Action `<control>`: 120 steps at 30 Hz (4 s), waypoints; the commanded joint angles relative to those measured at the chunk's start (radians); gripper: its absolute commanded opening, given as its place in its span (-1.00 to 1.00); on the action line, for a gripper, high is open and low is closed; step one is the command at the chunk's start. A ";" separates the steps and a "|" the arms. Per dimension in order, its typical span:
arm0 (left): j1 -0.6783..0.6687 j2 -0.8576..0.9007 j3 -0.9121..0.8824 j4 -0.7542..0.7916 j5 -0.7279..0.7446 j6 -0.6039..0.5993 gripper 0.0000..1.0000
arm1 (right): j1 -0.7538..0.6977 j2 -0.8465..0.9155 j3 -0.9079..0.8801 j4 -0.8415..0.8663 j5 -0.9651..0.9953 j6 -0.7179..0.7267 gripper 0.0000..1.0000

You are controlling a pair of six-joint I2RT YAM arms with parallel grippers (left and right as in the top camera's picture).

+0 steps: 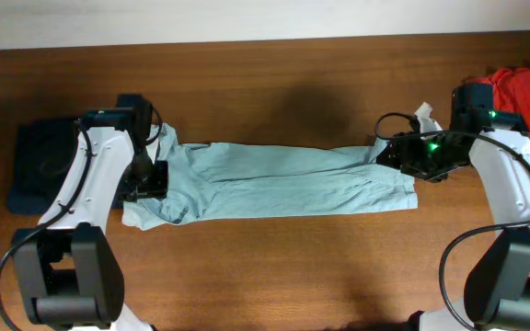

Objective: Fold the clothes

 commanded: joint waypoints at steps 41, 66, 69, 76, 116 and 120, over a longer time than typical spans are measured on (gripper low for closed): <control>0.002 0.214 0.008 0.412 0.181 0.185 0.10 | -0.064 0.222 0.003 0.407 0.096 0.037 0.22; 0.003 0.256 0.008 0.451 0.177 0.186 0.07 | -0.105 0.287 0.140 0.210 0.535 0.171 -0.72; 0.003 0.256 0.008 0.451 0.177 0.186 0.07 | -0.142 0.287 0.151 0.183 0.512 0.170 -0.69; 0.003 0.256 0.008 0.457 0.177 0.186 0.07 | -0.138 0.278 0.158 0.211 0.092 -0.078 -0.06; 0.003 0.256 0.008 0.465 0.177 0.185 0.07 | -0.105 0.306 0.198 0.129 0.554 0.173 -0.92; 0.003 0.256 0.008 0.465 0.177 0.186 0.07 | -0.125 0.306 0.198 0.102 0.552 0.188 -0.70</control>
